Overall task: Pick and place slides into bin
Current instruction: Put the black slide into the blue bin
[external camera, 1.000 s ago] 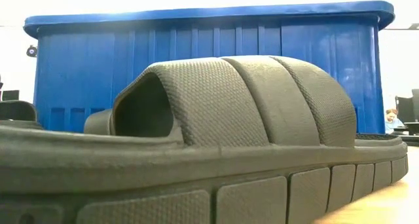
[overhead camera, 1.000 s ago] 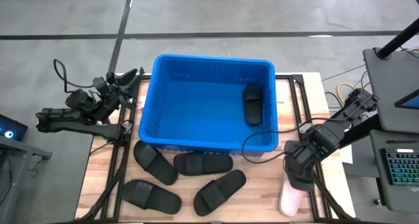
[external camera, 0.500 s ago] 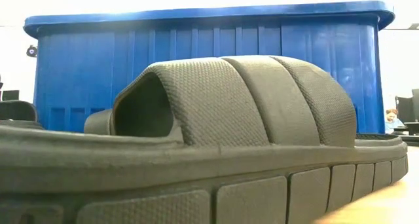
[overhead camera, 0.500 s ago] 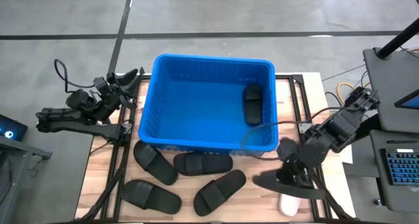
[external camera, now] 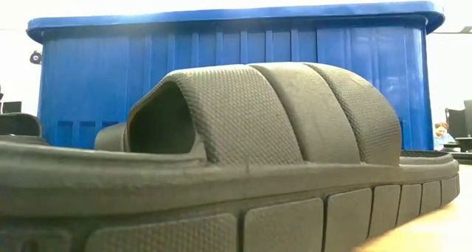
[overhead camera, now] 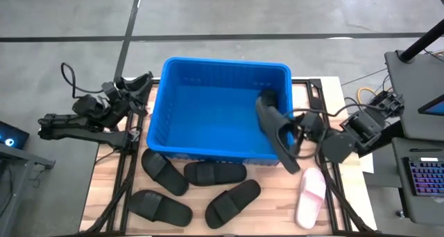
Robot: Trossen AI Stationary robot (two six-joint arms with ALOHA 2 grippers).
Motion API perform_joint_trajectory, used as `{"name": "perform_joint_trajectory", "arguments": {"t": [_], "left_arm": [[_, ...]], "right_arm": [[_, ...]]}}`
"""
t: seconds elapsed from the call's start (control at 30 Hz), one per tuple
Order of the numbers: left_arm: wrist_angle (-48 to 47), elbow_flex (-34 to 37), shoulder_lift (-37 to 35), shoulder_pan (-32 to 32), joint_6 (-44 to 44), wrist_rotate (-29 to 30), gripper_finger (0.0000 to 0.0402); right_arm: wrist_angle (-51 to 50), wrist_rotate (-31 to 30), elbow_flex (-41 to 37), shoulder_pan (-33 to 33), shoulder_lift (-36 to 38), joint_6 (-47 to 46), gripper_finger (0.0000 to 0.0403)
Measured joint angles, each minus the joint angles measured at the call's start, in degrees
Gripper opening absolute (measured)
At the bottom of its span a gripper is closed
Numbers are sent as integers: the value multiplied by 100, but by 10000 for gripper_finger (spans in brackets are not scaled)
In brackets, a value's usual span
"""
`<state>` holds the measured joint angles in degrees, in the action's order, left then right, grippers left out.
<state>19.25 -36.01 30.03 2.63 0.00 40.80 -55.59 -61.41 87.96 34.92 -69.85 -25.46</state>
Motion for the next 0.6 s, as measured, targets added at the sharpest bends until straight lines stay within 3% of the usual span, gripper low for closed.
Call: {"name": "perform_joint_trajectory", "arguments": {"t": [0.3,0.47,0.6], "left_arm": [[-17,0,29,0,-270,0,180],[-14,0,17,0,-267,1,180],[-13,0,15,0,-267,31,180]], "right_arm": [[-176,-370,-28,-1217,-47,84,12],[-368,-222,-37,-1949,-56,410,12],[-524,316,-39,-2551,-79,765,11]]}}
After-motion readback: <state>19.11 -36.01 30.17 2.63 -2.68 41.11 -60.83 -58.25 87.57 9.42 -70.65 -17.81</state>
